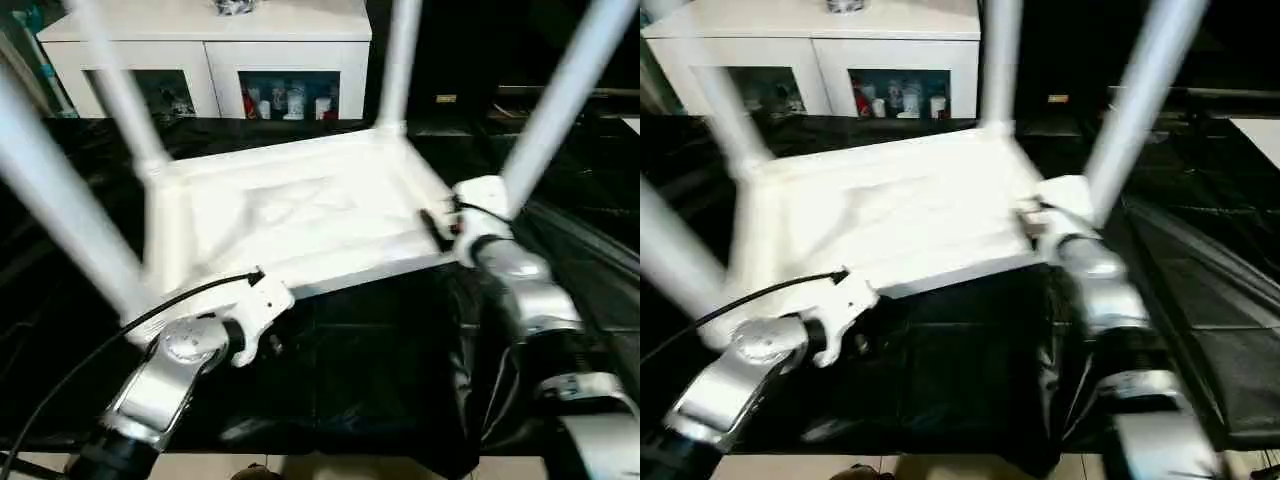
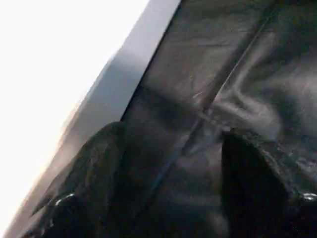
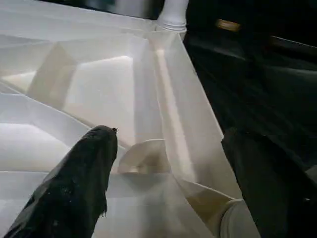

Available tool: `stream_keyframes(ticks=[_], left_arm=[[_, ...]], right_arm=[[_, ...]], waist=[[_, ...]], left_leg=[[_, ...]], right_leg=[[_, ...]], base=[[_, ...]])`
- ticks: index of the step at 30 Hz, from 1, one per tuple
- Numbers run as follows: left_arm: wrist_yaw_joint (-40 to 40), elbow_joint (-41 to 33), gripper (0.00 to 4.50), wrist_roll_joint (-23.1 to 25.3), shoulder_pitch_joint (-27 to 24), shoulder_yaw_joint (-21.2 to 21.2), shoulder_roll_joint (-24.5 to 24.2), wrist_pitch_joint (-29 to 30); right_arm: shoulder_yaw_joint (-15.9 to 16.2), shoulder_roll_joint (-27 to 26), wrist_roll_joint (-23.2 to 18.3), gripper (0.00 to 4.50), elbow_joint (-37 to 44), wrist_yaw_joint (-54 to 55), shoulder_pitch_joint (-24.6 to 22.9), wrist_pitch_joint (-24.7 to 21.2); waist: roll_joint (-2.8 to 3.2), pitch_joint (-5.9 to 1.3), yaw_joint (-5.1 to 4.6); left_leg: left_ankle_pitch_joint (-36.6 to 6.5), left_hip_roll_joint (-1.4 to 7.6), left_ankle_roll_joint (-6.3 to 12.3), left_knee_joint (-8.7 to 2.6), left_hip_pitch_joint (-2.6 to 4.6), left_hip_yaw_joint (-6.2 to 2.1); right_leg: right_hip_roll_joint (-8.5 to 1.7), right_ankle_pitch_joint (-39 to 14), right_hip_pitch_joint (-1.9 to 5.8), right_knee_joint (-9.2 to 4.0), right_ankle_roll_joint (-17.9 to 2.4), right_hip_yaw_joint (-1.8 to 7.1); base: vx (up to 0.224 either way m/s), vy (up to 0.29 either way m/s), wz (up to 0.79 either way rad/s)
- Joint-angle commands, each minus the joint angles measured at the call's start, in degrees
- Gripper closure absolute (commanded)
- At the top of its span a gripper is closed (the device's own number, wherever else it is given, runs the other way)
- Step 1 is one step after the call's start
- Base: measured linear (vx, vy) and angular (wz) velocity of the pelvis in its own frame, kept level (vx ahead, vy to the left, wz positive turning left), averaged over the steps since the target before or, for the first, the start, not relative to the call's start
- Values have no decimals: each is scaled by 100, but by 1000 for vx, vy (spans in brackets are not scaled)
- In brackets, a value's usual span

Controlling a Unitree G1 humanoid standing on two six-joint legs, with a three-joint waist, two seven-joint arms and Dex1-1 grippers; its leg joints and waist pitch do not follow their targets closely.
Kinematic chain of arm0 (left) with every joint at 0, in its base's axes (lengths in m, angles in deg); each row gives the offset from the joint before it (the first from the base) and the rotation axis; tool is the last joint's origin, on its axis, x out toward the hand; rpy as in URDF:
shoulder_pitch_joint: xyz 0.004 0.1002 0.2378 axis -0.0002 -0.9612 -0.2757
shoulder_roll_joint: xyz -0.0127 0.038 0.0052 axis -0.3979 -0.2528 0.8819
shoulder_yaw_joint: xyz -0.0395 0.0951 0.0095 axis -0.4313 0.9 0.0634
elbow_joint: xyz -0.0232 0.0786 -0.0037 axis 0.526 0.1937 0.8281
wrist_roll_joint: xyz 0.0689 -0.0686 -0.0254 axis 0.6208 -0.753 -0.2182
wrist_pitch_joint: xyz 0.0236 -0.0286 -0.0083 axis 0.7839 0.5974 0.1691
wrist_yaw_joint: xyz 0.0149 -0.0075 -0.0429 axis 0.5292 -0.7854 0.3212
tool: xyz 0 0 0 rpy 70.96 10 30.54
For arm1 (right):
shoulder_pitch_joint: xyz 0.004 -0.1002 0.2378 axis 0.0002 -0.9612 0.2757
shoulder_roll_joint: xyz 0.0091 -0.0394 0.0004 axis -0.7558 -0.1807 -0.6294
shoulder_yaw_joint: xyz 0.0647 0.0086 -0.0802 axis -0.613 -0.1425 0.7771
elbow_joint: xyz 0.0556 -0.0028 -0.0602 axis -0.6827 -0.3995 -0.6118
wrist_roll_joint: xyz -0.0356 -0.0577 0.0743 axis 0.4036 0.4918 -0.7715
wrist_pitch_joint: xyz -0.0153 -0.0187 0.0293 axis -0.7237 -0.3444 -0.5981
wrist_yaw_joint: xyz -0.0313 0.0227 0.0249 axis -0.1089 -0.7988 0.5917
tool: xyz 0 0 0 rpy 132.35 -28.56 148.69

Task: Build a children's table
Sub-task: Rotate table base

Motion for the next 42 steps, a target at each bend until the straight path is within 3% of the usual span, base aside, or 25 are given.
stream_keyframes(ticks=[1, 8, 10, 15, 18, 20, 21, 24, 27, 29, 30, 31, 32, 33, 37, 39, 40, 42], left_arm=[[81, -159, 40, -49, -102, -246, -123, -93], [-103, -412, 3, -313, -501, -569, -337, -417], [-407, -723, 3, -694, -777, -789, -440, -555], [-1202, -1349, 3, -1567, -1370, -1163, -713, -562], [-1467, -1470, 3, -1973, -1582, -1552, -875, -407], [-1913, -1489, 3, -2388, -1951, -2107, -1204, -528], [-1966, -1480, 3, -2436, -1987, -2180, -1238, -535], [-2382, -1248, 3, -3013, -2196, -3176, -1571, -362], [-2304, -838, 3, -3324, -1998, -3751, -1646, -384], [-2241, -744, 3, -3408, -1927, -3852, -1649, -408], [-1991, -502, 3, -3598, -1585, -4038, -1521, -520], [-1882, -413, 3, -3663, -1434, -4087, -1458, -557], [-1838, -378, 3, -3688, -1374, -4104, -1433, -570], [-1775, -317, 3, -3701, -1223, -4021, -1381, -597], [-1589, 53, 3, -3442, -554, -3582, -1101, -658], [-1586, 160, 3, -3401, -444, -3573, -1039, -692], [-1662, 283, 3, -3459, -202, -3493, -885, -634], [-1755, 197, 3, -3588, -32, -3316, -763, -436]], right_arm=[[-274, 271, 110, 73, -257, 171, 163, 186], [-299, 506, 126, 73, -789, 121, 402, 490], [-213, 442, 157, 73, -830, 32, 416, 595], [-141, 252, 116, 73, -791, -183, 345, 774], [-87, 106, 53, 73, -568, -366, 186, 851], [-21, -102, -84, 73, -155, -549, -151, 911], [-4, -118, -86, 73, -105, -556, -196, 913], [12, -320, -159, 73, 424, -386, -825, 978], [-112, -447, -140, 73, 774, -23, -1272, 1178], [-134, -464, -96, 73, 860, 32, -1367, 1214], [-104, -396, 33, 73, 895, 49, -1551, 1151], [-108, -370, 62, 73, 881, 51, -1606, 1104], [-110, -360, 73, 73, 872, 50, -1625, 1084], [-181, -316, 86, 73, 883, 85, -1699, 1009], [-356, -132, 180, 73, 1012, 421, -1904, 591], [-379, -128, 185, 73, 1061, 495, -1944, 544], [-411, -158, 190, 73, 1179, 664, -2059, 413], [-422, -222, 171, 73, 1190, 781, -2118, 275]], waist=[[-112, -406, -47], [-119, -399, -96], [-126, -393, -116], [-135, -378, -120], [-111, -366, -136], [-121, -343, -153], [-111, -338, -140], [-101, -324, -141], [-101, -310, -141], [-115, -303, -149], [-102, -292, -139], [-90, -295, -130], [-81, -284, -130], [-93, -281, -155], [-118, -265, -163], [-137, -269, -169], [-133, -285, -178], [-126, -310, -194]], left_leg=[[-803, 282, 172, -395, 131, -126], [-872, 280, 286, -375, 127, -124], [-889, 292, 305, -386, 103, -130], [-1063, 301, 304, -395, 140, -119], [-1193, 306, 239, -413, 155, -114], [-1395, 314, 157, -460, 133, -134], [-1451, 314, 138, -465, 158, -132], [-1726, 320, -8, -498, 204, -131], [-2008, 312, -153, -534, 236, -144], [-2178, 312, -233, -549, 253, -158], [-2263, 304, -263, -562, 247, -165], [-2371, 295, -323, -549, 303, -150], [-2448, 292, -345, -551, 307, -155], [-2482, 295, -374, -571, 249, -190], [-2743, 288, -447, -569, 328, -206], [-2647, 274, -436, -562, 314, -201], [-2433, 268, -404, -566, 269, -210], [-2316, 283, -393, -556, 269, -205]], right_leg=[[-299, -1176, 233, -323, -1115, 238], [-295, -1344, 224, -338, -1169, 217], [-295, -1331, 233, -331, -1213, 213], [-281, -1475, 192, -328, -1223, 221], [-260, -1535, 173, -335, -1223, 224], [-252, -1721, 185, -337, -1102, 230], [-243, -1793, 166, -356, -1064, 231], [-225, -1958, 122, -375, -986, 248], [-218, -1998, 90, -386, -955, 260], [-227, -2071, 86, -392, -901, 272], [-234, -2186, 92, -405, -849, 277], [-234, -2235, 56, -430, -834, 285], [-236, -2271, 49, -440, -828, 289], [-265, -2311, 116, -433, -806, 284], [-272, -2850, 92, -509, -579, 286], [-275, -2849, 109, -521, -539, 287], [-285, -2709, 145, -504, -549, 291], [-287, -2454, 147, -469, -642, 287]], base=[[0, 0, 0], [0, 0, 0], [0, 0, 0], [0, 0, 0], [0, 0, 0], [0, 0, 0], [0, 0, 0], [0, 0, 0], [0, 0, 0], [0, 0, 0], [0, 0, 0], [0, 0, 0], [0, 0, 0], [0, 0, 0], [0, 0, 0], [0, 0, 0], [0, 0, 0], [0, 0, 0]])
